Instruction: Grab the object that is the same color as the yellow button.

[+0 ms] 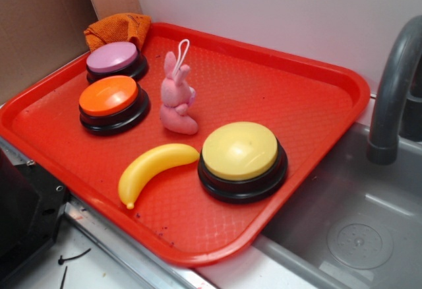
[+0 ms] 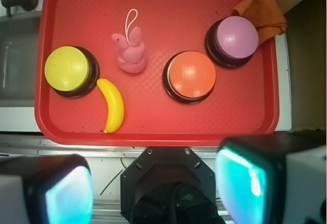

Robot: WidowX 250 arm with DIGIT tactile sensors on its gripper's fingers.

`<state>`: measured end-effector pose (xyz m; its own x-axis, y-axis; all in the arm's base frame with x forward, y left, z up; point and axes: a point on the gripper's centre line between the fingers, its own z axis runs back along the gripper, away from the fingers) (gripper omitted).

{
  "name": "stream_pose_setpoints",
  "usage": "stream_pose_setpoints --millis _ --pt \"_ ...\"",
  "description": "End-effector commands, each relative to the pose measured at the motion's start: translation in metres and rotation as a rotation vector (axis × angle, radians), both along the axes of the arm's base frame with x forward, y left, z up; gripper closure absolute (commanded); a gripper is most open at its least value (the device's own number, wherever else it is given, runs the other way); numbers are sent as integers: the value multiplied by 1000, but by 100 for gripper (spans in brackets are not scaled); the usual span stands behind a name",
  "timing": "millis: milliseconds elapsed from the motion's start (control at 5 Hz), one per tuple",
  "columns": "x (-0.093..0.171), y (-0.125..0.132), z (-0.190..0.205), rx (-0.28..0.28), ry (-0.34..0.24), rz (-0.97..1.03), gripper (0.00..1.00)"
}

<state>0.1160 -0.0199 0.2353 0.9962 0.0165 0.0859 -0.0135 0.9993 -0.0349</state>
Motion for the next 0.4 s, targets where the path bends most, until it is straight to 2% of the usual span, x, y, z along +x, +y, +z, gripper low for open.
stream_pose_setpoints --millis 0,200 --pt "0 0 0 0 0 0 0" --pt "-2 -11 -22 -1 -34 65 0"
